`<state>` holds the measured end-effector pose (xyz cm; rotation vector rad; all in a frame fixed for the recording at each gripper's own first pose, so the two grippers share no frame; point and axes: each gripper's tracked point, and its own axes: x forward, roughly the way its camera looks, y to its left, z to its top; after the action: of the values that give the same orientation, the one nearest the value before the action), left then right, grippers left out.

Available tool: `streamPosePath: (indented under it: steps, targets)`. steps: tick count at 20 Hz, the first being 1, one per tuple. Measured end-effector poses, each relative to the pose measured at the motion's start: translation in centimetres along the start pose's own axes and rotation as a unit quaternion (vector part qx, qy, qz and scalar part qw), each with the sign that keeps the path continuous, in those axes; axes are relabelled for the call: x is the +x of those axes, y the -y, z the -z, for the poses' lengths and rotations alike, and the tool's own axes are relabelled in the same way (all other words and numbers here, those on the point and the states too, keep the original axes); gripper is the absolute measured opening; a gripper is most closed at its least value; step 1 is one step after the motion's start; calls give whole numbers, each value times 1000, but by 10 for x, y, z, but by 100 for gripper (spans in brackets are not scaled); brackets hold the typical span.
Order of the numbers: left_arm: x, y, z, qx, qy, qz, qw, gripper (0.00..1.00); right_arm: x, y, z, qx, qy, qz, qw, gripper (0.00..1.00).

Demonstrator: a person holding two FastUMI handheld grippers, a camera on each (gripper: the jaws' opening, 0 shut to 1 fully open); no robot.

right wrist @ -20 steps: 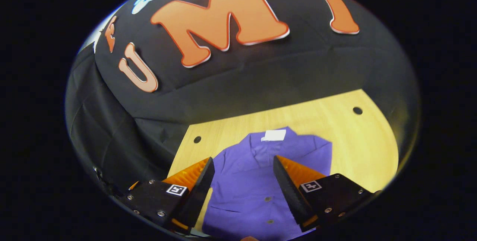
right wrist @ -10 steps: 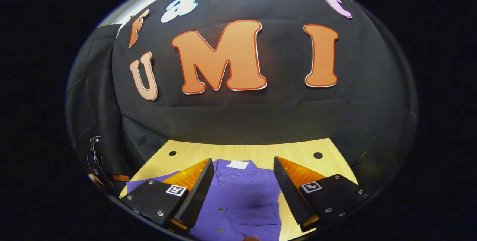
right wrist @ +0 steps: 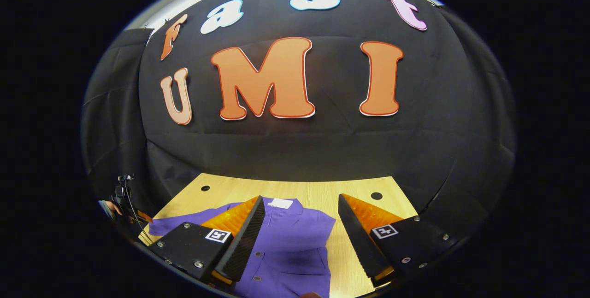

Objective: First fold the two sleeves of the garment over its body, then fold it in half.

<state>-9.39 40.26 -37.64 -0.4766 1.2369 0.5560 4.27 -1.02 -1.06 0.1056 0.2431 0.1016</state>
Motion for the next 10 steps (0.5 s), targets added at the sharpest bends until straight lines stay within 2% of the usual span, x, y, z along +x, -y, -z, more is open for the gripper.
streamPosePath:
  steps: [5, 8, 10]
  targets:
    - [25, -1, 16, -15, -51, -9, 999, 98, -4, 1, 6, -14, -2, 8, 1000, 95]
    - [36, -2, 18, -18, -74, -13, 997, 98, 2, 15, 8, -23, -1, 46, 999, 95]
    - [48, -10, 19, -16, -87, -20, 996, 98, -2, 14, 6, -7, -3, 43, 999, 95]
